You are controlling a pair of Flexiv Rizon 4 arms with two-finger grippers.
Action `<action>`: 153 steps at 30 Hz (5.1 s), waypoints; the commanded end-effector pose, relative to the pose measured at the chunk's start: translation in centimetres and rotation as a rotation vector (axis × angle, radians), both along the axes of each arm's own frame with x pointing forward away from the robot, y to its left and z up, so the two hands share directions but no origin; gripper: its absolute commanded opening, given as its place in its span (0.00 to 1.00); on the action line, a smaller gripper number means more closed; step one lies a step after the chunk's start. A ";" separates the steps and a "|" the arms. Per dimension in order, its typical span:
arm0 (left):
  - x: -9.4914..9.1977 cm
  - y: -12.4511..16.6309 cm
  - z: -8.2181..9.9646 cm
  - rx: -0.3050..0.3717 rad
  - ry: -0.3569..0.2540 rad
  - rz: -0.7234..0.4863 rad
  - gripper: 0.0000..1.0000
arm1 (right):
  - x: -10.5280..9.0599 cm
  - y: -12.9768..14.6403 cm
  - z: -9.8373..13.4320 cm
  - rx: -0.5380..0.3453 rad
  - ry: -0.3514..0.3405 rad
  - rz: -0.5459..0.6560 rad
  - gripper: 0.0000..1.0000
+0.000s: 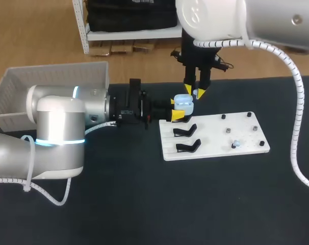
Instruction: Pick up each earbud case from the left stands, insert the matching earbuds, close the lid, and place the case in the box.
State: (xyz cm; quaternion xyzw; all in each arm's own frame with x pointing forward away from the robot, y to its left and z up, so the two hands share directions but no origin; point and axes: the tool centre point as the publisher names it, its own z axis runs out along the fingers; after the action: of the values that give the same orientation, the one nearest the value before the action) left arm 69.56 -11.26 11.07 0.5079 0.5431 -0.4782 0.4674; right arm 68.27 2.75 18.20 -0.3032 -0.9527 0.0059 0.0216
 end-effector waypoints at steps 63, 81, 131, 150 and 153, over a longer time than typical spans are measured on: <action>0.1 0.0 -0.1 -0.002 0.000 -0.002 0.00 | 1.0 1.9 -2.2 -0.057 0.047 -0.182 0.00; 0.1 0.0 -0.1 -0.002 0.000 -0.002 0.00 | 0.9 1.8 -2.9 -0.076 0.047 -0.181 0.00; 0.1 0.0 -0.1 -0.002 0.000 -0.002 0.00 | -6.2 -11.0 -8.3 0.128 -0.275 0.427 0.49; 0.1 0.0 -0.1 -0.002 0.000 -0.002 0.00 | -3.8 -12.2 -14.1 0.095 -0.251 0.440 0.47; 0.1 0.0 -0.1 -0.002 0.000 -0.002 0.00 | -3.5 -12.5 -14.4 0.093 -0.247 0.432 0.46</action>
State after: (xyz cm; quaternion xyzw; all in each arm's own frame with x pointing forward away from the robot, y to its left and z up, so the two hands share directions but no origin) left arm 69.59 -11.26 11.05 0.5079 0.5429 -0.4785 0.4673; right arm 64.36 -9.89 4.26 -0.0879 -0.9901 -0.0718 -0.0826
